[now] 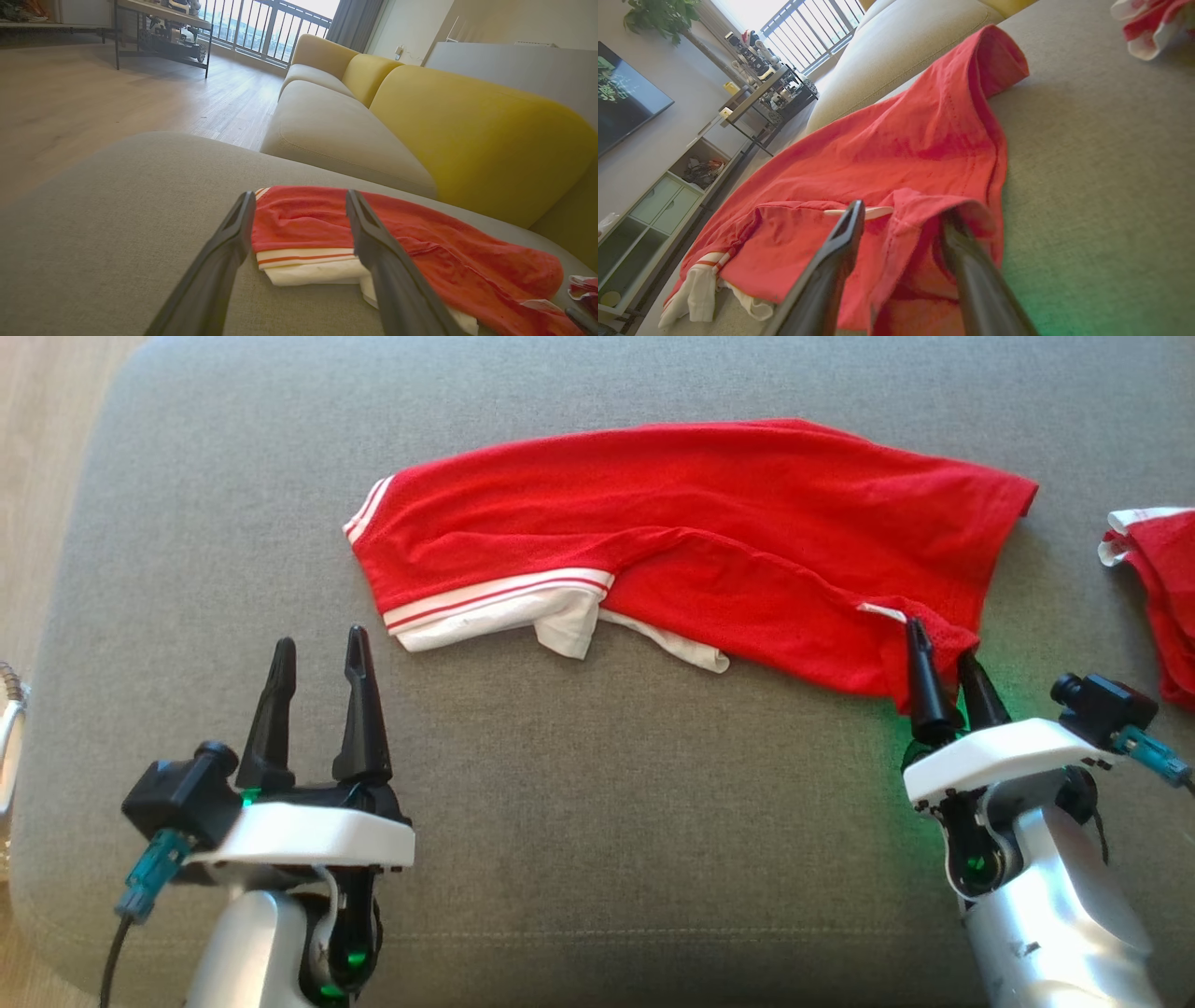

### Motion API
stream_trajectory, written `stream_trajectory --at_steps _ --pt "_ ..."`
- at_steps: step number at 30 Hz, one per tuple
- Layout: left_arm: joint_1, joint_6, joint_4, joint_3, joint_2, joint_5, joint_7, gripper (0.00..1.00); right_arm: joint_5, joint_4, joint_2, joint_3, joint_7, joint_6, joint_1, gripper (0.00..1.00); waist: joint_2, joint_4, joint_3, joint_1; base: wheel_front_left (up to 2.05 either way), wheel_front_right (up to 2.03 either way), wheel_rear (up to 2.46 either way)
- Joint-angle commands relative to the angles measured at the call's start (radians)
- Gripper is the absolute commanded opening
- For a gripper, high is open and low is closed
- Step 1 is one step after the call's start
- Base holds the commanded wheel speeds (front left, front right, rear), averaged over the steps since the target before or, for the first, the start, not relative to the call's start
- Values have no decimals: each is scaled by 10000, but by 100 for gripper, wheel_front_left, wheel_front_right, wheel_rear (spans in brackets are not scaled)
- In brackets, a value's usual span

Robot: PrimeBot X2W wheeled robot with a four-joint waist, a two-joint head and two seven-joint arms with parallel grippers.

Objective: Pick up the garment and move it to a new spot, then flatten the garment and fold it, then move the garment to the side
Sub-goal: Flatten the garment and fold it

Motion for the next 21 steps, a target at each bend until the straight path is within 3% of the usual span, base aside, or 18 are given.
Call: stream_trajectory --at_steps 1,4,6,7,15,21 --pt "-214 81 -264 295 44 -35 -59 100 -109 -167 24 164 -65 -4 -185 71 0 40 -51 -1 0 0 0" --pt "-156 115 -262 284 44 -61 -59 100 -202 -38 24 -93 -65 -4 -224 38 0 45 -108 -1 0 0 0" --pt "-118 133 -268 280 44 -76 -59 100 -238 39 24 -417 -65 -4 -265 5 0 22 -137 -1 0 0 0" --pt "-106 138 -264 276 44 -81 -59 100 -274 72 24 -461 -65 -4 -285 0 0 10 -149 -1 0 0 0" --pt "18 3 367 55 51 -204 -58 100 -340 -658 24 -561 -65 -4 -50 0 0 -306 -105 -1 0 0 0" --pt "-94 -292 1403 -655 452 268 680 100 -156 -1228 24 -350 -65 -4 278 0 0 -598 122 -1 0 0 0"
